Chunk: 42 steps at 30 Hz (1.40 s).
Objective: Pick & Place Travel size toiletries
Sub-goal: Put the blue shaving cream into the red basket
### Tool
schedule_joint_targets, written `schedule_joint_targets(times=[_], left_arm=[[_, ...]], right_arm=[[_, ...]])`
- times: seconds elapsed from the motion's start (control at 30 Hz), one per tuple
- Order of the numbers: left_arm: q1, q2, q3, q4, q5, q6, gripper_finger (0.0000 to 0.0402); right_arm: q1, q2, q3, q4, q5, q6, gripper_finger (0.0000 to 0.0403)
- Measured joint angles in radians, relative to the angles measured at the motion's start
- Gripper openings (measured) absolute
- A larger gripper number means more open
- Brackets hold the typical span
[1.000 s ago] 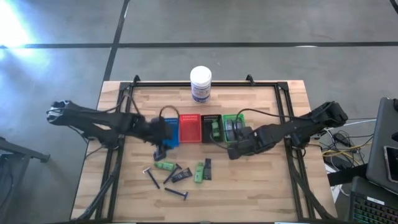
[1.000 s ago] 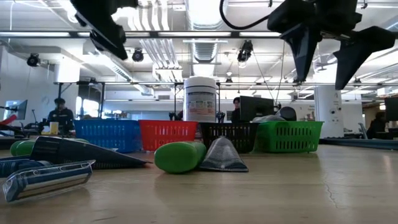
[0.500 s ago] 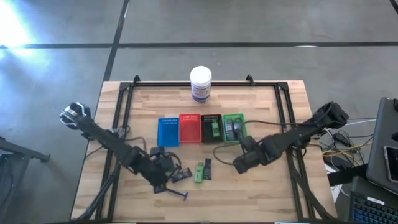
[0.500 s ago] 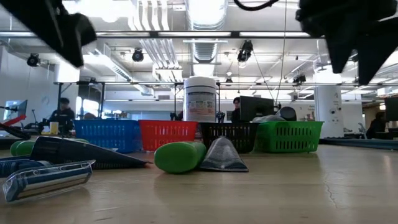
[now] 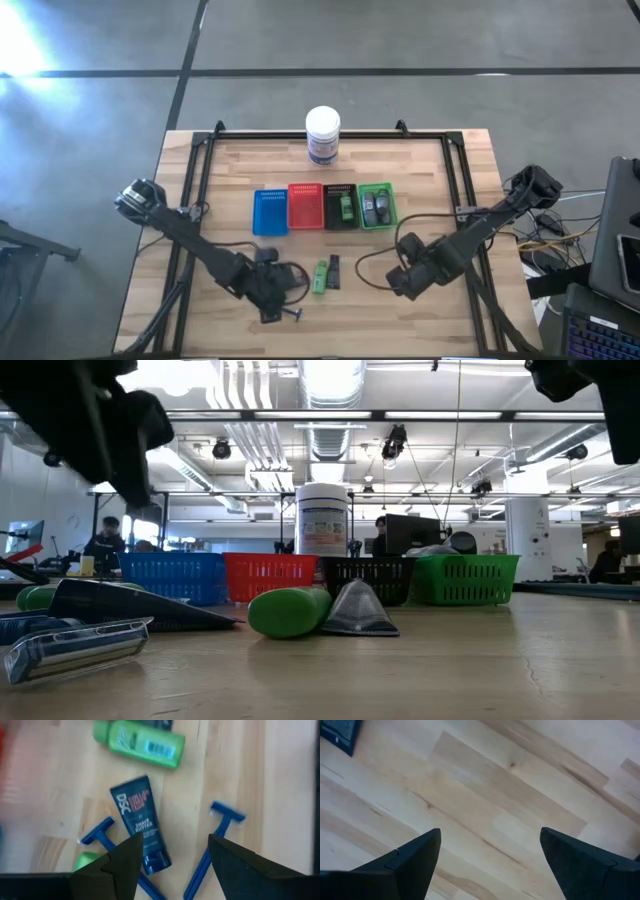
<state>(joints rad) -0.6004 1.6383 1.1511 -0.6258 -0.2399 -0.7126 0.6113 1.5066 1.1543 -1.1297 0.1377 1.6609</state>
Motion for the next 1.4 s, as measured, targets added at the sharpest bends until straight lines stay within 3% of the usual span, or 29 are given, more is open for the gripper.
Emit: schedule_joint_targets(times=[0.23,0.43,0.6,0.97,1.4], left_arm=[[0.014,0.073,-0.009,-0.012,0.009,0.06,0.0236],[0.038,0.114,-0.01,-0.004,0.003,0.071,0.0235],[0.06,0.154,-0.011,0.023,0.097,0.146,0.0234],[0.087,0.166,-0.011,0.026,0.137,0.049,0.0234],[0.088,0.194,-0.013,0.027,0.138,0.061,0.0218]], right_arm=[[-0.003,0.0,-0.005,0.0,0.049,0.021,0.0354],[-0.003,0.0,-0.017,0.003,0.052,0.055,0.0342],[-0.003,0.0,-0.041,0.009,0.051,0.069,0.0323],[-0.003,0.0,-0.068,0.012,0.045,0.098,0.0291],[-0.003,0.0,-0.068,0.012,0.045,0.094,0.0273]])
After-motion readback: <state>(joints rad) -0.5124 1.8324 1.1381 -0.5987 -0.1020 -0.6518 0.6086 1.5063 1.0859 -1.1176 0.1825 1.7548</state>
